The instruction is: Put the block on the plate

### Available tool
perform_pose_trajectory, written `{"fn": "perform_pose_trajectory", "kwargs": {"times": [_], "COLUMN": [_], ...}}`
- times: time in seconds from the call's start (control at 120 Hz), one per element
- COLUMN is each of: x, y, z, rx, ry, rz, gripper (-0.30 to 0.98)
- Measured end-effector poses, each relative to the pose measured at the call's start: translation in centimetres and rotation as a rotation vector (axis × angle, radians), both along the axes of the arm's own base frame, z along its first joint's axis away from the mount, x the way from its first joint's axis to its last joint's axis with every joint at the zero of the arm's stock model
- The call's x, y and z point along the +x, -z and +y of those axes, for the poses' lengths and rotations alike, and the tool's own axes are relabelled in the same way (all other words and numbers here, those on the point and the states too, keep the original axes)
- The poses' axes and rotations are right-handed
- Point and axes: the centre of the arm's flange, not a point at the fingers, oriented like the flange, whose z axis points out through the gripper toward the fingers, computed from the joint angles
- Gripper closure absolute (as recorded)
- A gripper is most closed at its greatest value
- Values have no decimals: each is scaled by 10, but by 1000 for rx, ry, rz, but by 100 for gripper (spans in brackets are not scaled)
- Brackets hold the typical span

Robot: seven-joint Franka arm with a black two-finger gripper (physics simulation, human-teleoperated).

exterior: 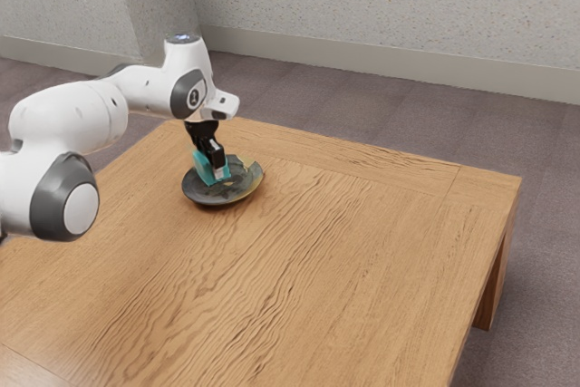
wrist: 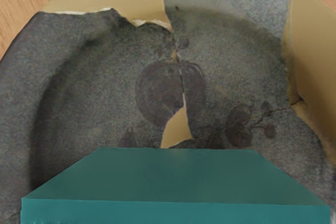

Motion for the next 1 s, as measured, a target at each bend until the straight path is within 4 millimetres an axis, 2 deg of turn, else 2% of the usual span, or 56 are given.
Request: {"fn": "perform_pose_trajectory", "kwargs": {"times": [0.075, 0.125, 0.317, 0.4, 0.483, 0.567, 0.65, 0.733, 0.858, 1.0], "x": [3, 4, 5, 2, -24, -46, -60, -95, -124, -149], "y": [10, 10, -6, -24, -38, -50, -70, -98, -155, -218], "z": [-1, -3, -3, -2, -11, -31, -47, -56, -87, -106], "rx": [-3, -8, -8, -9, -55, -100, -125, -139, -135, -100], "ry": [8, 14, 29, 32, 26, 43, 70, 88, 154, 221], "rz": [-1, -7, -32, -48, -10, 28, 54, 86, 80, 43], "gripper": [32, 26, 11, 7, 5, 3, 2, 2, 1, 0]}}
